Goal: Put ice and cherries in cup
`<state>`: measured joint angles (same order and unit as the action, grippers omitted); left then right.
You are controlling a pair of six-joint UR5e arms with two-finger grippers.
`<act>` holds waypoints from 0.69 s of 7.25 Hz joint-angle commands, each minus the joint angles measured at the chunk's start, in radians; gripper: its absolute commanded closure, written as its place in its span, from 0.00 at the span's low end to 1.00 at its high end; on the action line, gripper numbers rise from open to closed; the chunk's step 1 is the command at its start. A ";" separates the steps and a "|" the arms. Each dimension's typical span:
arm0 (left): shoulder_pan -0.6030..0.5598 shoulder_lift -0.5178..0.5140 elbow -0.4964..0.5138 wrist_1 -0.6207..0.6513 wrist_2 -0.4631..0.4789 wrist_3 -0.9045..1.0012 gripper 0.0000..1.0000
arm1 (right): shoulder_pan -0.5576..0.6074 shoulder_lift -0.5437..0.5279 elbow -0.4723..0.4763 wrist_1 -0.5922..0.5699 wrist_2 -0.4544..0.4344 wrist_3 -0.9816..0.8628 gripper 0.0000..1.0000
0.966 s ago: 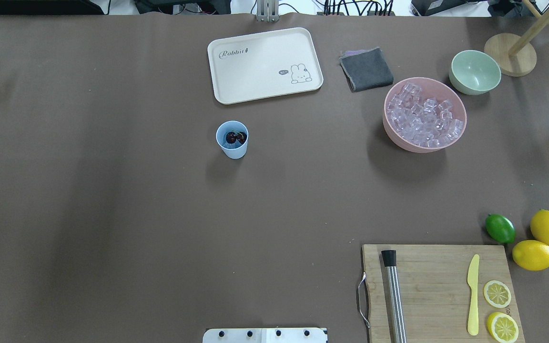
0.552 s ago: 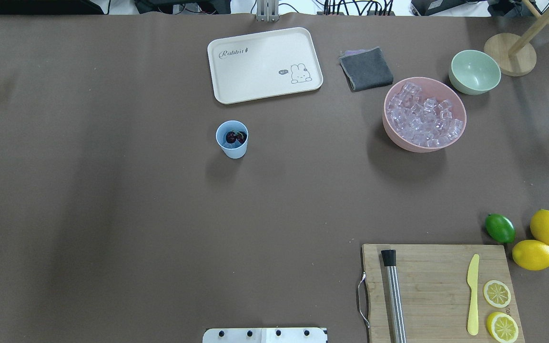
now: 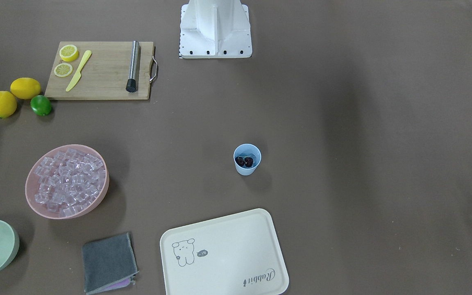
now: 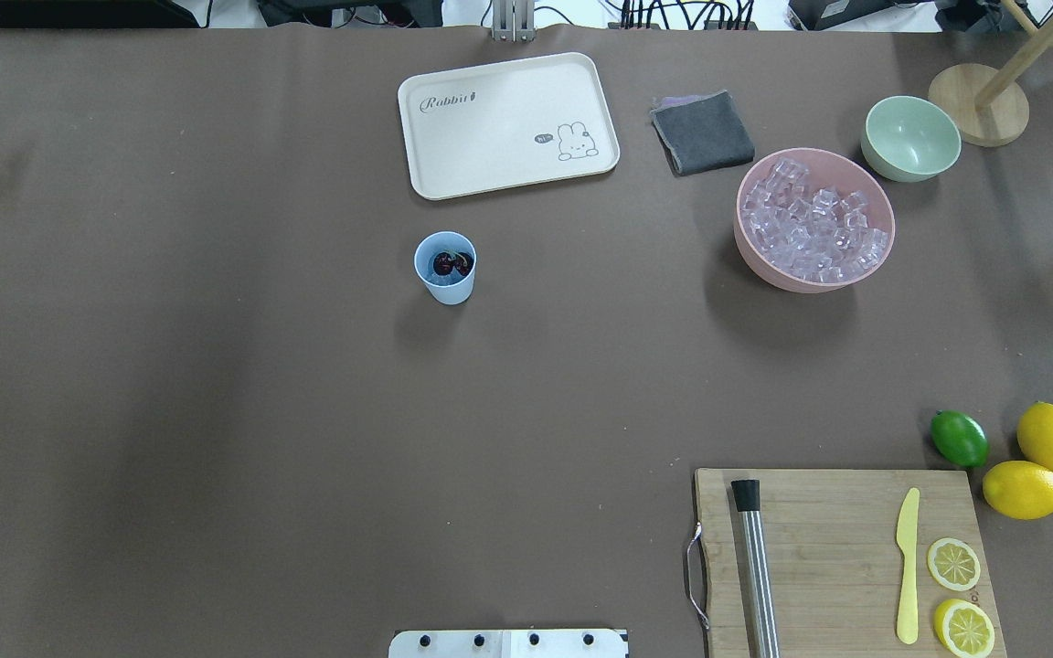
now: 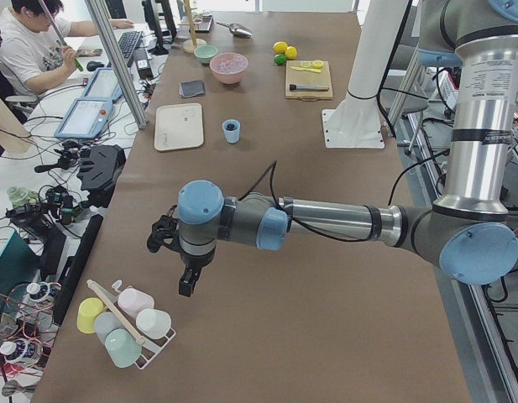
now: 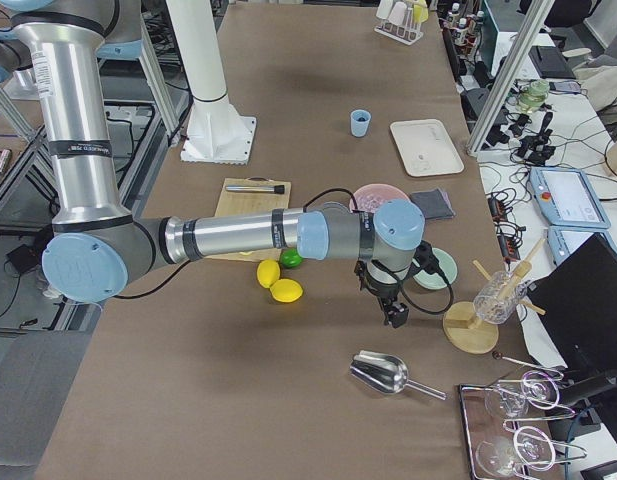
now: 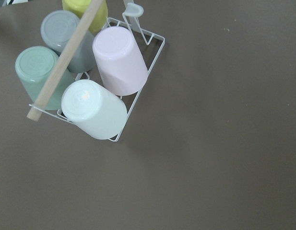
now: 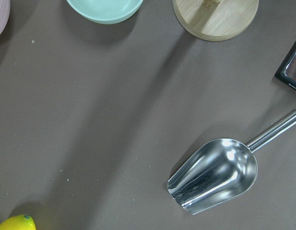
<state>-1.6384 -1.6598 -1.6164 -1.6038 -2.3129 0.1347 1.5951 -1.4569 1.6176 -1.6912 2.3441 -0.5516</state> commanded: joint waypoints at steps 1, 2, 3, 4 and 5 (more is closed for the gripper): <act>0.006 -0.048 -0.009 0.094 0.000 0.002 0.03 | 0.000 -0.011 0.010 0.001 0.001 -0.004 0.01; 0.005 -0.051 -0.032 0.097 0.003 0.002 0.03 | 0.000 -0.011 0.013 0.001 0.007 0.001 0.01; 0.006 -0.043 -0.001 0.090 0.004 0.000 0.03 | 0.000 -0.020 0.013 -0.001 0.020 0.002 0.01; 0.005 -0.032 0.000 0.088 -0.002 0.002 0.03 | 0.000 -0.035 0.004 -0.001 0.032 0.008 0.01; 0.005 -0.011 -0.022 0.082 -0.006 -0.001 0.02 | 0.000 -0.040 0.017 -0.001 0.026 0.005 0.01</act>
<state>-1.6330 -1.6916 -1.6245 -1.5160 -2.3140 0.1355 1.5953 -1.4871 1.6274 -1.6917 2.3689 -0.5462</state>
